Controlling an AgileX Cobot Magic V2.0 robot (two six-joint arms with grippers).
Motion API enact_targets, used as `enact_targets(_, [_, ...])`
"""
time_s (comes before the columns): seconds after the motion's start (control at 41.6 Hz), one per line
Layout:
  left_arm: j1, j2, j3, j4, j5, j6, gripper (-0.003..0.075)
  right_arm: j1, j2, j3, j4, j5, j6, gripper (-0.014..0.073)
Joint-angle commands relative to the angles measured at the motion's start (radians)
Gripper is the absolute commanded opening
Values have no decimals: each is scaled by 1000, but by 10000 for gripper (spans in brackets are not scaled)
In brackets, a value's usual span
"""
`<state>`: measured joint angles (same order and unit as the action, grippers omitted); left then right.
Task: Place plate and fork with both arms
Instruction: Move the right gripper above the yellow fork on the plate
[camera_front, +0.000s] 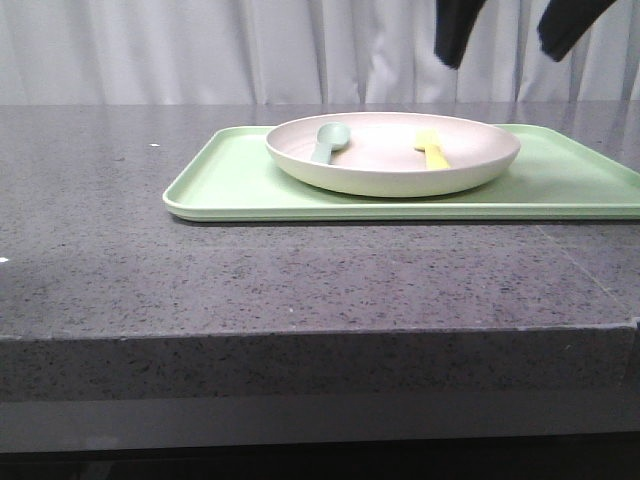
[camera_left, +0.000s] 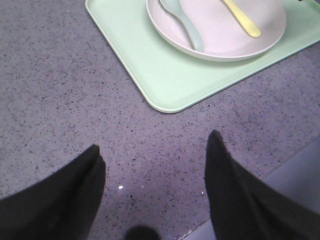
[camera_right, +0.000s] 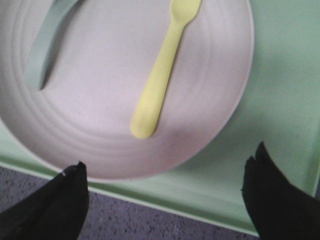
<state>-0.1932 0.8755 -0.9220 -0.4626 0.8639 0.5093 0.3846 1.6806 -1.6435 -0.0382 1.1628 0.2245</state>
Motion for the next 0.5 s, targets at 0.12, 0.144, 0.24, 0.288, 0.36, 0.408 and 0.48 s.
enact_targets(0.12, [1, -4, -26, -39, -62, -1, 432, -4, 134, -220, -42, 43, 53, 633])
enact_targets(0.144, [1, -4, -26, -39, -62, -1, 432, -6, 149, -235, -42, 50, 56, 633])
enact_targets(0.24, [1, -4, -26, -39, -68, -1, 432, -12, 200, -290, -42, 62, 70, 633])
enact_targets(0.288, [1, -4, -26, -39, -70, -1, 432, -14, 225, -309, -42, 58, 77, 633])
enact_targets(0.36, [1, -4, -26, -39, -70, -1, 432, -17, 248, -323, -42, 44, 79, 633])
enact_targets(0.408, [1, -4, -26, -39, -70, -1, 432, -23, 257, -326, -42, 35, 88, 633])
enact_targets(0.48, [1, -4, -26, -39, -70, -1, 432, -31, 269, -326, -42, 31, 101, 633])
